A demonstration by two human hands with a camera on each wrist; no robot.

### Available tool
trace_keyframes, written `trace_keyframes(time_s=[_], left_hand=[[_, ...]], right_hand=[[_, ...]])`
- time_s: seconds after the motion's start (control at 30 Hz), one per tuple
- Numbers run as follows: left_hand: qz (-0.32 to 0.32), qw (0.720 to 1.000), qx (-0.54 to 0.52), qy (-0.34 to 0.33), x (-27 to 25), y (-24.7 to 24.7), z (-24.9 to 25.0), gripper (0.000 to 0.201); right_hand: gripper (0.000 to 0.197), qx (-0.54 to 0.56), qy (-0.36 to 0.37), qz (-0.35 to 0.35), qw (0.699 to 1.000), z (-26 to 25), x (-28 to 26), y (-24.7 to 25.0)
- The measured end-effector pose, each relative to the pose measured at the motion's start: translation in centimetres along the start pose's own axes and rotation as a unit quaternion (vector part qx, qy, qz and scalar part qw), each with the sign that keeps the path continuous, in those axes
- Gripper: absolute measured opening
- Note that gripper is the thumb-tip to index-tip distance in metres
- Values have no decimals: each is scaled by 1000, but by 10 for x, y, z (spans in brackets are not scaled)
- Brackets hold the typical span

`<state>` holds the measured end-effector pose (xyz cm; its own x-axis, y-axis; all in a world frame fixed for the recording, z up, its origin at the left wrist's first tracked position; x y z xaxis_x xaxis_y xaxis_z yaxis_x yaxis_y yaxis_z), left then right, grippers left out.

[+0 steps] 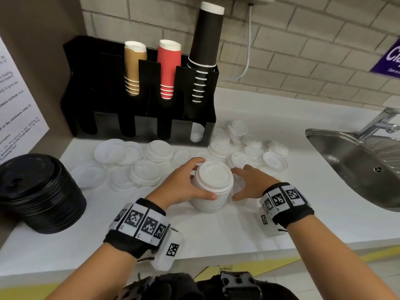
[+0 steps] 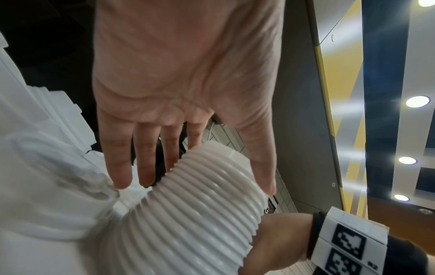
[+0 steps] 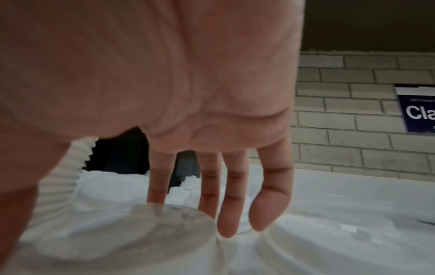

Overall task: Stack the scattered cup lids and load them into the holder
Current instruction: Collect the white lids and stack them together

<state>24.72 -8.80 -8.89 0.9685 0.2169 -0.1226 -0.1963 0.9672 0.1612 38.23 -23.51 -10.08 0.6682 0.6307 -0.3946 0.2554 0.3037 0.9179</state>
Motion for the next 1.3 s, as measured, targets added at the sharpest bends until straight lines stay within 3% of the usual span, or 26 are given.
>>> trace_keyframes(time_s=[0.13,0.23,0.4,0.57,0.93,1.23,1.3], left_hand=[[-1,1000,-3,0,-1,0,0,94],[4,1000,-8,2,-1,2,-2,95],[15,1000,-6,0,-1,0,-3,92],[18,1000,-13,-1,-2,-1,-6,92],[34,998,-41,-15,-2,-2,-6,80],[26,999,-44,-12,0,-4,-8,81],[22,999,-41,-12,1,-3,-9,83]], right_hand=[[70,30,-12,-20,999,15,-3,6],[59,141,-20,32,989,35,-16,27],[54,387,34,142,910,15,-43,50],[46,423,92,218,875,-24,-56,52],[55,279,62,276,918,-59,-63,52],[64,282,76,239,926,-59,-60,45],[68,326,38,228,917,-38,-57,42]])
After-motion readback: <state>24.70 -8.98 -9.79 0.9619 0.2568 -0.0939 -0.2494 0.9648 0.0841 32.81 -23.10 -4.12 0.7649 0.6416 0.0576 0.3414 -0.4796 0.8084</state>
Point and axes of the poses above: each hand's wrist, its own x-axis towards the middle knuckle, its own y-axis out of the back of the hand, z = x × y, the point moved 8 cm from there along x, towards the middle knuckle, and after that the axes turned 11 degrees about -x, right-handed, at the moved point
